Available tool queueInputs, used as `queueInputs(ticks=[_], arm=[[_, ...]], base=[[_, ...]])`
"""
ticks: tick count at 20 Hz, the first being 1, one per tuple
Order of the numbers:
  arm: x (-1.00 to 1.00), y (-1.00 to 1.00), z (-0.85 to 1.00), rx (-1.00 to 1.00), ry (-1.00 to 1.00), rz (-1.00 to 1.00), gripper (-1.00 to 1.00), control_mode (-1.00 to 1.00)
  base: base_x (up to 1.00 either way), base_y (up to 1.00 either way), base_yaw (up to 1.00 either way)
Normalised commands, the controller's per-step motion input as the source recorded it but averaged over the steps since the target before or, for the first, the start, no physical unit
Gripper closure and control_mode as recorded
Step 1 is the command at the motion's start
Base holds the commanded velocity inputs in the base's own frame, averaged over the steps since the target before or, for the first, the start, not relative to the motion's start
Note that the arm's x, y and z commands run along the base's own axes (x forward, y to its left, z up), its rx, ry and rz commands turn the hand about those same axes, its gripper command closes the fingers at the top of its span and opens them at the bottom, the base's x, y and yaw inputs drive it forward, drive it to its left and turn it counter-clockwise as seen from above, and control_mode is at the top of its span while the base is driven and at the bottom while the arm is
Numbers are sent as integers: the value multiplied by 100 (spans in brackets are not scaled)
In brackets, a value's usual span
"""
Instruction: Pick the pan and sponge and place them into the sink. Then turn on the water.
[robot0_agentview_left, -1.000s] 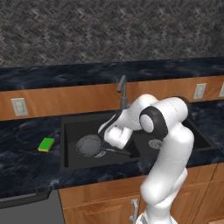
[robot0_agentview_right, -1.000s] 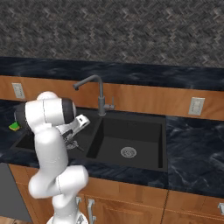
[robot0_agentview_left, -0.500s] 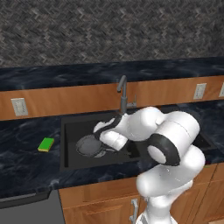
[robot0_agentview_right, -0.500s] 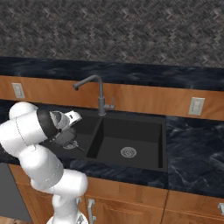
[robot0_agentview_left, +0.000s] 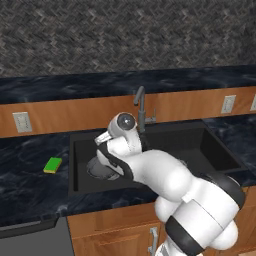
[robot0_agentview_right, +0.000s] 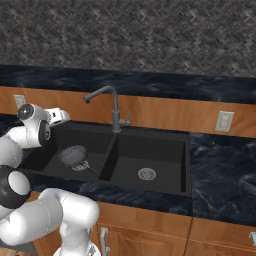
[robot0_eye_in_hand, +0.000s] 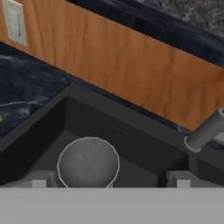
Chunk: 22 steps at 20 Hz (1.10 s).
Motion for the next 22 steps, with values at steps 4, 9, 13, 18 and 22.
queueInputs(ticks=[4,9,13,18,22], arm=[[-14,19,100,27,1,-8,-100,-100],[-24,13,100,35,7,-5,-100,-100],[-43,3,77,36,7,-1,-100,-100],[-49,2,8,22,8,0,-100,-100],[-33,4,-43,2,13,1,-100,-100]], base=[[0,0,0],[0,0,0],[0,0,0],[0,0,0],[0,0,0]])
